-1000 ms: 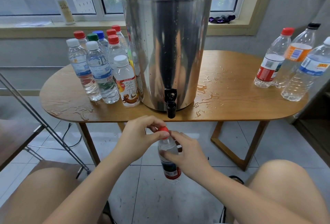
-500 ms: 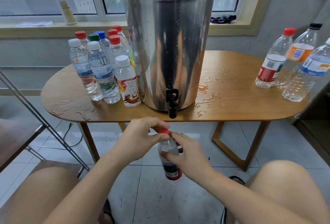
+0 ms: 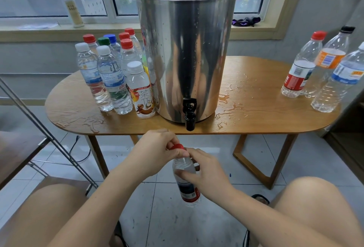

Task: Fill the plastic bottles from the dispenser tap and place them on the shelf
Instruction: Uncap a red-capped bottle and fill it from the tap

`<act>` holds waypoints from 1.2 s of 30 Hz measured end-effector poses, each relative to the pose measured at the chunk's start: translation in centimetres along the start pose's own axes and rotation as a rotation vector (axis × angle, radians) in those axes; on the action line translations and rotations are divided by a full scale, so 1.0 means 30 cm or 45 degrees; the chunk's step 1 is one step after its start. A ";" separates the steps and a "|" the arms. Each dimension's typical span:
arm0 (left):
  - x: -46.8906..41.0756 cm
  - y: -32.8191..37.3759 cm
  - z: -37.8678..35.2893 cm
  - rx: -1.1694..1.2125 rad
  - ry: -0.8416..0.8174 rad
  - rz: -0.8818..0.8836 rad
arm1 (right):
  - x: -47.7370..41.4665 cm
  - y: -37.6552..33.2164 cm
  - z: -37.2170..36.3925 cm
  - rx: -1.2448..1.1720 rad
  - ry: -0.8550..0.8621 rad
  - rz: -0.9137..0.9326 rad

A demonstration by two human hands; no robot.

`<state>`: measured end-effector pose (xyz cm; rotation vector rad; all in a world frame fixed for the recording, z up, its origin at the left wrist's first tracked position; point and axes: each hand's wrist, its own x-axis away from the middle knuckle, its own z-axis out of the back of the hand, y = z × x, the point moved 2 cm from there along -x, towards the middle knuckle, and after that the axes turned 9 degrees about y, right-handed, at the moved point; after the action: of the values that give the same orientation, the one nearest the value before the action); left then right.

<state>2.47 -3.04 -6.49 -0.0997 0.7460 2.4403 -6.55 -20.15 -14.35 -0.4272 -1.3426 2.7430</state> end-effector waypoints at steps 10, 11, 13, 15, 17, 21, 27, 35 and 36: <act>0.012 -0.017 0.011 0.177 -0.133 -0.190 | -0.009 0.004 0.004 -0.008 0.022 0.005; 0.012 -0.015 0.013 0.177 -0.132 -0.181 | -0.010 0.004 0.004 -0.003 0.020 0.005; 0.016 -0.013 0.019 0.160 -0.062 -0.122 | -0.012 0.002 0.003 0.007 0.015 0.010; 0.020 -0.011 0.017 0.111 0.029 -0.100 | -0.013 -0.003 0.005 0.007 0.002 0.014; 0.021 -0.002 0.010 0.054 0.065 -0.123 | -0.012 -0.006 0.006 0.003 -0.007 0.021; 0.019 0.005 0.000 0.050 0.014 -0.172 | -0.012 0.000 0.010 -0.024 0.013 0.026; 0.015 -0.013 0.010 0.112 -0.125 -0.242 | -0.009 0.007 0.015 -0.008 0.016 0.042; 0.019 -0.006 0.008 0.046 0.066 -0.176 | -0.014 -0.009 0.021 -0.016 -0.004 0.047; 0.020 -0.004 0.003 0.041 0.054 -0.190 | -0.014 -0.008 0.020 -0.015 -0.003 0.048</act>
<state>2.03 -2.60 -6.59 -0.1888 0.7681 2.2901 -6.31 -20.53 -13.72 -0.4541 -1.3660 2.7679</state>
